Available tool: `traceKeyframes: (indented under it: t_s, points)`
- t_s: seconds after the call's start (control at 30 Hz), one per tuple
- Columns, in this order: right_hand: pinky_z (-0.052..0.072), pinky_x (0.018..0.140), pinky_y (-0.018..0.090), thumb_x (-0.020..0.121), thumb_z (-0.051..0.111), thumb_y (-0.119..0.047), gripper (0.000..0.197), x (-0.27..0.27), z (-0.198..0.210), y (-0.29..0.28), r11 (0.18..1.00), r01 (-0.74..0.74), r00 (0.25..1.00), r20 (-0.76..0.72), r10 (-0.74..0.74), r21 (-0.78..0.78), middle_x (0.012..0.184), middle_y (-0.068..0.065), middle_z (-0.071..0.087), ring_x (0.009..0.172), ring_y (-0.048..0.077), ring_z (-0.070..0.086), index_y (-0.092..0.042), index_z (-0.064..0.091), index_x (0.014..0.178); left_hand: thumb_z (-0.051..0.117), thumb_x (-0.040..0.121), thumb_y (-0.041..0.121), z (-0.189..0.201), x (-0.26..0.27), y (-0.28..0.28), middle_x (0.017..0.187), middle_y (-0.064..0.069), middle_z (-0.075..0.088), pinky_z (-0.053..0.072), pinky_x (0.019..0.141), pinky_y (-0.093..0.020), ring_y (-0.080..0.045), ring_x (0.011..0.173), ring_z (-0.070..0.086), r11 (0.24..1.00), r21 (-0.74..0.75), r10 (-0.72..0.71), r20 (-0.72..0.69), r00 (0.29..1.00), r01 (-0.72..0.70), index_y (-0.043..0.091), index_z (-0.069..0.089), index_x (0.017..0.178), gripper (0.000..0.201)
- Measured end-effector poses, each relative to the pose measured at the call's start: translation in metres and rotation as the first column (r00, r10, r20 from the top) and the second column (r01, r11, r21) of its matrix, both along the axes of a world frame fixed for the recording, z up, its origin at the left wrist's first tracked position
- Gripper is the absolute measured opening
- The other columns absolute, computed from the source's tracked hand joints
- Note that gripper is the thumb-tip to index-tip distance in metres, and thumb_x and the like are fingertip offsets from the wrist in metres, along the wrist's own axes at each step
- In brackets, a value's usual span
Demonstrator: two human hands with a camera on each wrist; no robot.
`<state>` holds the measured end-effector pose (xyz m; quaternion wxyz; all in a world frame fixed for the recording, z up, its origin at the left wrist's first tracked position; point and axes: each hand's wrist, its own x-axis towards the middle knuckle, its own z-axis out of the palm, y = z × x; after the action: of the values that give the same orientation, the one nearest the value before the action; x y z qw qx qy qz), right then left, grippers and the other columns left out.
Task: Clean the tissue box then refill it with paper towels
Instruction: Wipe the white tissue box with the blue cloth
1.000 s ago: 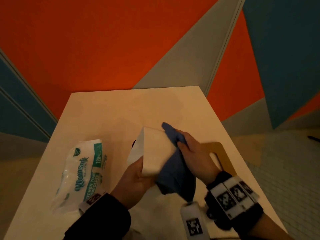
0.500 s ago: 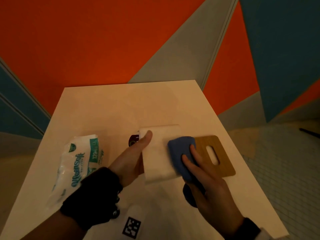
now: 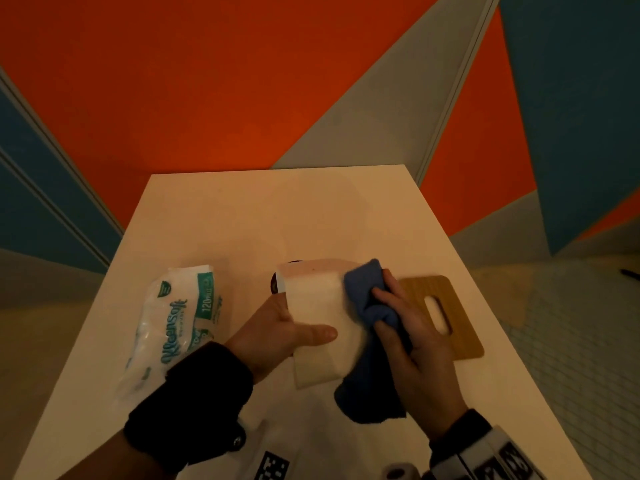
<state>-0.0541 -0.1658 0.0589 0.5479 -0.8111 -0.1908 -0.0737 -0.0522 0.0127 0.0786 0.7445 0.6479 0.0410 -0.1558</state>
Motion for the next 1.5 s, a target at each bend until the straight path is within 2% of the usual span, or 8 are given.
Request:
traceKeyframes:
  t_s: [0.43, 0.6, 0.73, 0.83, 1.03, 1.33, 1.4, 1.5]
  points:
    - [0.018, 0.106, 0.032, 0.098, 0.025, -0.031, 0.029, 0.001, 0.037, 0.051, 0.886, -0.077, 0.899, 0.353, 0.260, -0.457, 0.123, 0.012, 0.064, 0.119, 0.018, 0.038, -0.020, 0.047, 0.114, 0.050, 0.070, -0.030, 0.001, -0.017, -0.014, 0.043, 0.004, 0.067, 0.049, 0.045, -0.007, 0.007, 0.046, 0.061, 0.999, -0.030, 0.036, 0.086, 0.996, -0.033, 0.012, 0.059, 0.060, 0.045]
    - [0.021, 0.103, 0.004, 0.084, 0.045, -0.022, 0.023, 0.021, 0.047, 0.017, 0.921, -0.092, 0.941, 0.270, 0.205, -0.378, 0.116, 0.003, 0.065, 0.111, 0.010, 0.048, -0.025, 0.058, 0.104, 0.064, 0.064, 0.018, -0.013, -0.019, -0.009, 0.061, 0.031, 0.068, 0.049, 0.067, -0.003, 0.017, 0.068, 0.061, 0.968, 0.247, -0.023, 0.279, 0.960, -0.049, 0.037, 0.069, 0.075, 0.023]
    - [0.029, 0.085, -0.009, 0.084, 0.046, -0.024, 0.028, 0.028, 0.035, 0.001, 0.987, -0.076, 0.997, -0.020, 0.073, -0.142, 0.120, -0.026, 0.050, 0.104, -0.025, 0.044, -0.050, 0.049, 0.093, 0.069, 0.073, 0.004, -0.021, -0.017, -0.008, 0.079, 0.025, 0.061, 0.042, 0.063, 0.005, 0.026, 0.068, 0.056, 0.943, 0.306, 0.039, 0.281, 0.959, -0.129, 0.010, 0.068, 0.097, 0.024]
    - [0.023, 0.091, -0.010, 0.084, 0.045, -0.025, 0.031, 0.014, 0.020, 0.005, 0.991, -0.059, 0.998, -0.040, 0.054, -0.121, 0.126, -0.032, 0.034, 0.111, -0.034, 0.028, -0.046, 0.048, 0.106, 0.063, 0.073, -0.012, -0.021, -0.015, -0.008, 0.059, 0.030, 0.067, 0.045, 0.060, 0.002, 0.020, 0.065, 0.060, 0.951, 0.284, 0.058, 0.231, 0.971, -0.125, 0.031, 0.062, 0.078, 0.042]
    - [0.008, 0.102, -0.007, 0.084, 0.039, -0.039, 0.039, 0.004, 0.007, 0.010, 0.973, -0.062, 0.998, 0.017, 0.067, -0.224, 0.139, -0.016, 0.033, 0.132, -0.018, 0.011, -0.039, 0.046, 0.123, 0.046, 0.087, 0.010, -0.008, -0.004, -0.018, 0.046, 0.010, 0.070, 0.052, 0.045, -0.011, -0.005, 0.050, 0.064, 0.954, -0.075, 0.291, -0.007, 0.957, -0.291, 0.018, 0.067, 0.054, 0.039]
    - [0.000, 0.104, 0.009, 0.084, 0.035, -0.035, 0.043, 0.001, 0.003, 0.011, 0.860, -0.046, 0.988, 0.106, 0.116, -0.508, 0.138, -0.010, 0.038, 0.133, 0.008, 0.017, -0.032, 0.038, 0.126, 0.046, 0.088, 0.011, -0.012, 0.000, -0.013, 0.057, 0.006, 0.074, 0.049, 0.067, -0.031, -0.014, 0.064, 0.067, 0.938, -0.128, 0.307, -0.130, 0.943, -0.323, 0.017, 0.070, 0.065, 0.033]
    - [0.019, 0.104, 0.020, 0.082, 0.036, -0.035, 0.043, 0.000, 0.000, 0.011, 0.819, -0.033, 0.986, 0.118, 0.122, -0.573, 0.137, -0.009, 0.044, 0.130, 0.013, 0.026, -0.030, 0.040, 0.125, 0.044, 0.087, 0.008, -0.013, -0.001, -0.012, 0.062, 0.004, 0.074, 0.049, 0.072, -0.034, -0.019, 0.072, 0.065, 0.939, -0.111, 0.307, -0.155, 0.939, -0.325, 0.018, 0.070, 0.064, 0.036]
    - [0.003, 0.110, 0.008, 0.088, 0.034, -0.045, 0.043, -0.003, -0.007, 0.010, 0.834, -0.153, 0.971, 0.077, 0.227, -0.530, 0.148, -0.034, 0.015, 0.137, 0.002, 0.015, -0.041, 0.032, 0.131, 0.042, 0.084, 0.002, -0.013, -0.001, -0.005, 0.061, 0.004, 0.072, 0.048, 0.066, -0.035, -0.022, 0.073, 0.061, 0.955, -0.081, 0.270, -0.151, 0.951, -0.284, 0.018, 0.069, 0.068, 0.035]
